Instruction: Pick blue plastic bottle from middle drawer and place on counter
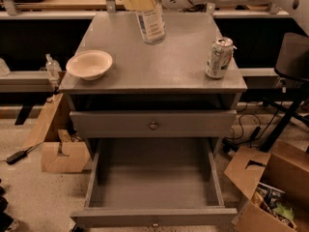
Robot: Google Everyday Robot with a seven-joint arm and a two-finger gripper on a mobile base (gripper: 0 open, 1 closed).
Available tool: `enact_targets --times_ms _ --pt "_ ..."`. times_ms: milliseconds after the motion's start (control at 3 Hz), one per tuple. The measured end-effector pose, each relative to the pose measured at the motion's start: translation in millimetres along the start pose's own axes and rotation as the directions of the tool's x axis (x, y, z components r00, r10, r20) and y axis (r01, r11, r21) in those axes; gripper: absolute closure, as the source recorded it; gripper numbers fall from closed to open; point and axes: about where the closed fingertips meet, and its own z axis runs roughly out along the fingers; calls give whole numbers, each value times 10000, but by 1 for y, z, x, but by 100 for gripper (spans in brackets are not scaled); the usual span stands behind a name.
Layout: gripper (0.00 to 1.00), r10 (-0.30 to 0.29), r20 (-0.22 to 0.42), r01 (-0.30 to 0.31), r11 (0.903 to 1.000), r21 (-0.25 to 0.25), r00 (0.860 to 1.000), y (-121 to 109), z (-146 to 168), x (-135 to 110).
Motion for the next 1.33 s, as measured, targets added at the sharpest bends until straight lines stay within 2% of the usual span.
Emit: enact_targets --times_ms 333,667,1000,1333 --pt "100 1 0 -1 10000 1 10000 0 0 0" --pt "100 441 106 -446 9970 627 9990 -26 19 -3" --pt "100 1457 1031 -1664 9580 2334 9839 -109 86 -3" --pt "100 2096 1445 -2447 9219 3002 9671 -151 124 5"
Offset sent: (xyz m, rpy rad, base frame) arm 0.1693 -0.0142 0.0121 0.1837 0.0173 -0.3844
